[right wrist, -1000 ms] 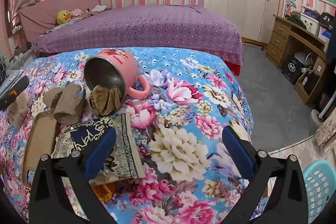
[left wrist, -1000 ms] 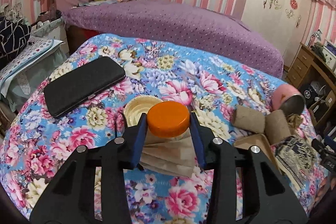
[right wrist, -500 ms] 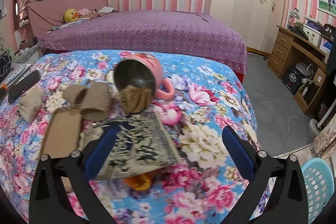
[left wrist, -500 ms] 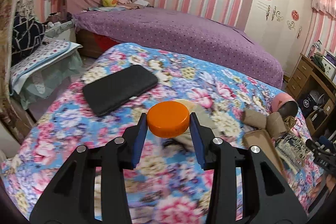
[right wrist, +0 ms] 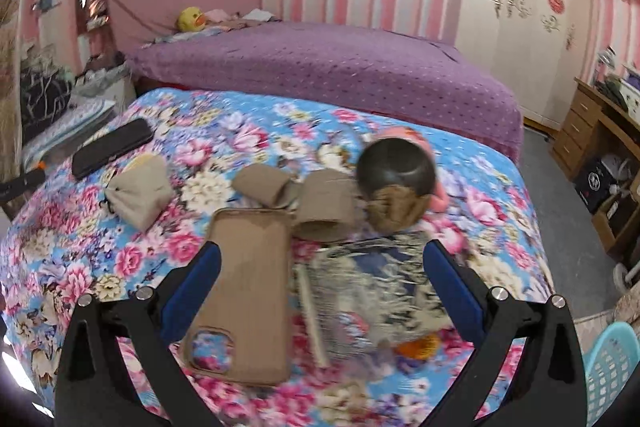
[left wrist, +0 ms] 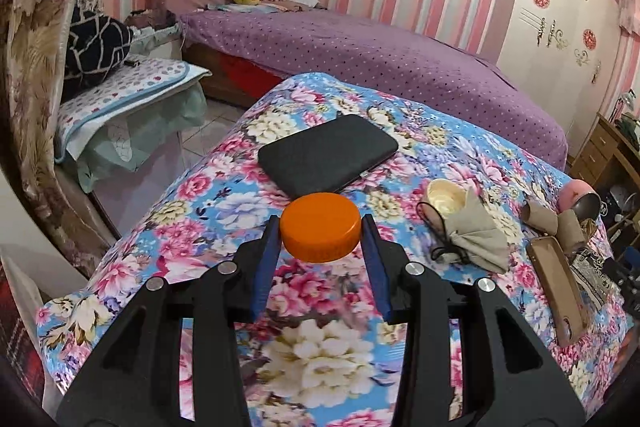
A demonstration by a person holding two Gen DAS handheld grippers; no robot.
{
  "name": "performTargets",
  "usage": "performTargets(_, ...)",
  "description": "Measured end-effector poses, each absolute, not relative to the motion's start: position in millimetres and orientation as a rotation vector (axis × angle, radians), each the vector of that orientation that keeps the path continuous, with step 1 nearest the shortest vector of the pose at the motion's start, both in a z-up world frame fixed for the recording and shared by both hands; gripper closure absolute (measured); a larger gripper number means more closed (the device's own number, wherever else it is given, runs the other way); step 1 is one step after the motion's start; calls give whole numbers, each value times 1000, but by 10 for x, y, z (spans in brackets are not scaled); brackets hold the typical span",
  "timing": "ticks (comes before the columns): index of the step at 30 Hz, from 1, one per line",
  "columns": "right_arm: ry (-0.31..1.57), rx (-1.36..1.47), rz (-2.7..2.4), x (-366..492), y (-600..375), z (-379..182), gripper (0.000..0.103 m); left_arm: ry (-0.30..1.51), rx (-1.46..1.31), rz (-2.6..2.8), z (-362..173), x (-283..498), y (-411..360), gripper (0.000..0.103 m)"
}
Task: Collect trash
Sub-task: 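Grasp the brown cardboard piece with the right tool while the left tool holds the jar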
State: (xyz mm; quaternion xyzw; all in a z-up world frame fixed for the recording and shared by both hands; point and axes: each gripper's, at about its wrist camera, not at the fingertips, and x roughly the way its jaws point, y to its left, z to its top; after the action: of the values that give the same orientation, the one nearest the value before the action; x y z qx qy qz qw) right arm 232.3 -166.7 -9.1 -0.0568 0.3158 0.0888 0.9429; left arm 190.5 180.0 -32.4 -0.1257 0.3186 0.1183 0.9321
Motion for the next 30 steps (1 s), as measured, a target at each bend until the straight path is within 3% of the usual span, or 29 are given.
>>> performTargets(12,703,-159,237,2970,-906,-162,13,643,-275,255,-307,1944,1885,64)
performTargets(15,750,-147,210,3194,-837,-221,23,639,-267,246,-290,1965,1841,64)
performTargets(22,861,-126,149,3492,-764,-443,25,645,-280,244,-301,2005,1832,64)
performTargets(23,868,-136,134,3506,-763,-484,26,645,-275,248,-299,2006,1824,64)
performTargets(27,872,-142,123,3497,-796,-566,50,642,-266,245,-282,2008,1805,64)
performTargets(30,847,-147,136,3439,-830,-531,51,640,-264,242,-264,2009,1778,64)
